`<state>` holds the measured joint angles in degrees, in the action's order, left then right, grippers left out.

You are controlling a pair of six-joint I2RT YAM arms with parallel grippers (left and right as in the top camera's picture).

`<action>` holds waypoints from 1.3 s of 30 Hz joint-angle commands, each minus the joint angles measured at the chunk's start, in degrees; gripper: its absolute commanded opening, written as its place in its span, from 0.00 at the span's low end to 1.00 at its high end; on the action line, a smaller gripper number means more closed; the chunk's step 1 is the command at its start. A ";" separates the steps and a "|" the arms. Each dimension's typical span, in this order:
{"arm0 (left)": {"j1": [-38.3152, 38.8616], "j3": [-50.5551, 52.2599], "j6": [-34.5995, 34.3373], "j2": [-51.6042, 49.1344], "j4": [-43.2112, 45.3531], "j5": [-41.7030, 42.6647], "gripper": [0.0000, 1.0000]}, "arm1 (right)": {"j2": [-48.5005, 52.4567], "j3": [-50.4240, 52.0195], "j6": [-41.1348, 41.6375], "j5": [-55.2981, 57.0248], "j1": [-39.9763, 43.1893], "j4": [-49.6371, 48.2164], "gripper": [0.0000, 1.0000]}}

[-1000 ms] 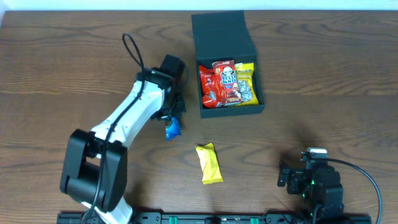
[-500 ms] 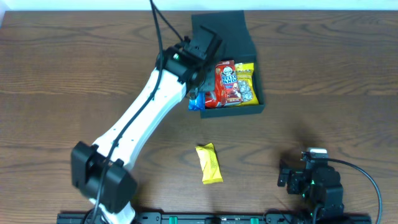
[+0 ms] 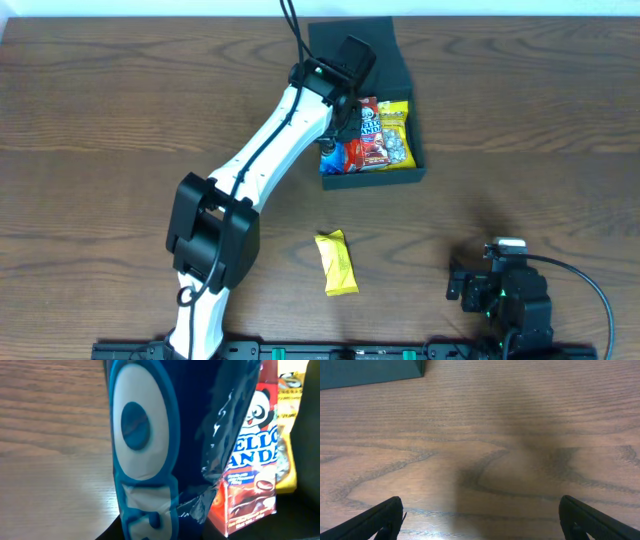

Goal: Pack container
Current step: 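Lift the Oreo pack and lower it into the box's left side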

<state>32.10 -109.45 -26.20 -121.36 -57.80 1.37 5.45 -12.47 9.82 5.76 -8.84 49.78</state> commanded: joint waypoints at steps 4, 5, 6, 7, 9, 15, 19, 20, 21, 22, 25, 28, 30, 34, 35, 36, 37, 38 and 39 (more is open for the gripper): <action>0.09 -1.97 -4.20 -1.49 1.25 1.66 0.20 | -0.46 0.63 -0.48 -0.20 0.94 0.33 0.99; 0.09 -1.95 -5.18 -1.64 1.29 1.66 0.20 | -0.46 0.63 -0.46 -0.20 0.94 0.33 0.99; 0.09 -1.95 -5.64 -1.84 1.25 1.68 0.19 | -0.46 0.63 -0.48 -0.20 0.94 0.33 0.99; 0.11 -1.97 -5.84 -2.03 1.25 1.66 0.18 | -0.46 0.63 -0.48 -0.20 0.94 0.35 0.99; 0.13 -1.95 -6.97 -2.56 1.22 1.66 0.18 | -0.46 0.63 -0.48 -0.20 0.94 0.35 0.99; 0.35 -1.92 -8.74 -4.20 0.63 1.90 0.18 | -0.46 0.63 -0.48 -0.20 0.94 0.33 0.99; 0.46 -1.92 -8.74 -5.03 0.63 1.86 0.18 | -0.46 0.63 -0.48 -0.20 0.94 0.33 0.99; 0.46 -1.92 -8.74 -5.40 0.63 1.86 0.18 | -0.46 0.63 -0.48 -0.20 0.94 0.35 0.99; 0.46 -1.92 -8.76 -5.73 0.63 1.86 0.18 | -0.46 0.63 -0.48 -0.20 0.94 0.35 0.99; 0.46 -1.92 -8.76 -5.95 0.59 1.88 0.18 | -0.46 0.63 -0.48 -0.20 0.94 0.33 0.99; 0.46 -1.92 -8.81 -7.43 0.15 1.88 0.18 | -0.46 0.63 -0.48 -0.20 0.94 0.35 0.99; 0.46 -1.92 -8.98 -9.09 -0.72 1.64 0.31 | -0.46 0.63 -0.48 -0.20 0.94 0.33 0.99; 0.46 -1.92 -8.96 -9.14 -0.70 1.18 0.42 | -0.46 0.63 -0.48 -0.20 0.94 0.33 0.99; 0.46 -1.97 -8.50 -8.44 -0.81 0.98 0.78 | -0.46 0.63 -0.48 -0.20 0.94 0.35 0.99; 0.46 -1.97 -8.50 -8.17 -0.92 0.76 0.84 | -0.46 0.63 -0.46 -0.20 0.94 0.35 0.99; 0.46 -2.10 -8.50 -7.85 -1.20 0.33 0.87 | -0.46 0.63 -0.46 -0.20 0.94 0.35 0.99; 0.46 -2.36 -8.50 -7.54 -1.64 -0.50 0.92 | -0.46 0.63 -0.48 -0.20 0.94 0.33 0.99; 0.50 -2.73 -8.50 -7.26 -2.21 -1.66 0.97 | -0.46 0.63 -0.48 -0.20 0.94 0.35 0.99; 0.59 -3.15 -8.48 -6.88 -2.78 -2.67 0.98 | -0.46 0.63 -0.48 -0.20 0.94 0.35 0.99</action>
<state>33.19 -111.37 -34.57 -129.19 -59.02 2.85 5.45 -12.47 9.80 5.78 -8.84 49.76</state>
